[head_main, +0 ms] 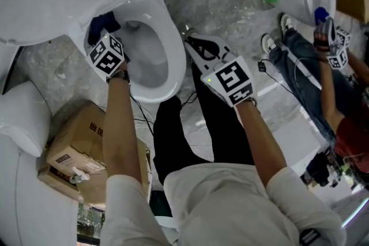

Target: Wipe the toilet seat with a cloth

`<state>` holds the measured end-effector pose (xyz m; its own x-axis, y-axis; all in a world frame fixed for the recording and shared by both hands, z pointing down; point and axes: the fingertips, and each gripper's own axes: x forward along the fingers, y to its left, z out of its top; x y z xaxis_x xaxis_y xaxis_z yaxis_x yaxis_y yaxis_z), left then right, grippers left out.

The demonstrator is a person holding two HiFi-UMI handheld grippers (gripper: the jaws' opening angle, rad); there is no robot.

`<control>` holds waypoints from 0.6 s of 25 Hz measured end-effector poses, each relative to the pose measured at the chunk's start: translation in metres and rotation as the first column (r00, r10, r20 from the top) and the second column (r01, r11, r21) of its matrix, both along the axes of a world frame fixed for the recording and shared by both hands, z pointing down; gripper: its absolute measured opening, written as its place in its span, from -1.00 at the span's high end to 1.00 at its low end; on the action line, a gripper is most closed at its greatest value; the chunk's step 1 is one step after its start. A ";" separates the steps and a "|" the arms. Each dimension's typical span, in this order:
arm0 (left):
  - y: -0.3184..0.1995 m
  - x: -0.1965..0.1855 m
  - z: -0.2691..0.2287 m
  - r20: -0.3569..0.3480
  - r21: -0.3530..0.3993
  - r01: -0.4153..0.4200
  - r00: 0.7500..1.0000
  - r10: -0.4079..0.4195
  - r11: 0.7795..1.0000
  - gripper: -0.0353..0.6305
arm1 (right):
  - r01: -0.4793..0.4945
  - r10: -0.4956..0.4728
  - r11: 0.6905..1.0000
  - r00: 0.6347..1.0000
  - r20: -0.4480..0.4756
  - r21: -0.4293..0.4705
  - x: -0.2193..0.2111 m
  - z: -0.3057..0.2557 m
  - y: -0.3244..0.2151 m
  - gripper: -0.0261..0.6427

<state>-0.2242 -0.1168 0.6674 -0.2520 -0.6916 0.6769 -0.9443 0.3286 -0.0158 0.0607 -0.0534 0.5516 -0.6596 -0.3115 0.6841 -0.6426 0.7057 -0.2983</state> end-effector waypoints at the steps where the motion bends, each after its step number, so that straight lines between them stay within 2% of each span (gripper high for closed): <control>1: -0.002 0.000 0.001 0.032 -0.003 -0.010 0.999 0.010 1.000 0.80 | -0.002 0.002 1.000 1.000 0.003 0.002 0.000 0.000 -0.002 0.80; 3: -0.007 0.002 0.003 0.068 0.004 -0.021 0.997 0.021 1.000 0.80 | 0.003 -0.003 1.000 1.000 0.002 0.008 0.001 0.000 -0.005 0.80; 5: -0.010 0.005 0.004 0.071 0.020 -0.024 0.997 0.023 0.999 0.80 | 0.007 -0.007 1.000 1.000 -0.001 0.015 0.003 0.000 -0.007 0.80; 15: -0.030 0.043 0.001 -0.027 0.121 -0.110 0.993 0.114 0.987 0.80 | -0.021 0.021 0.999 1.000 -0.005 0.033 0.015 -0.001 -0.008 0.80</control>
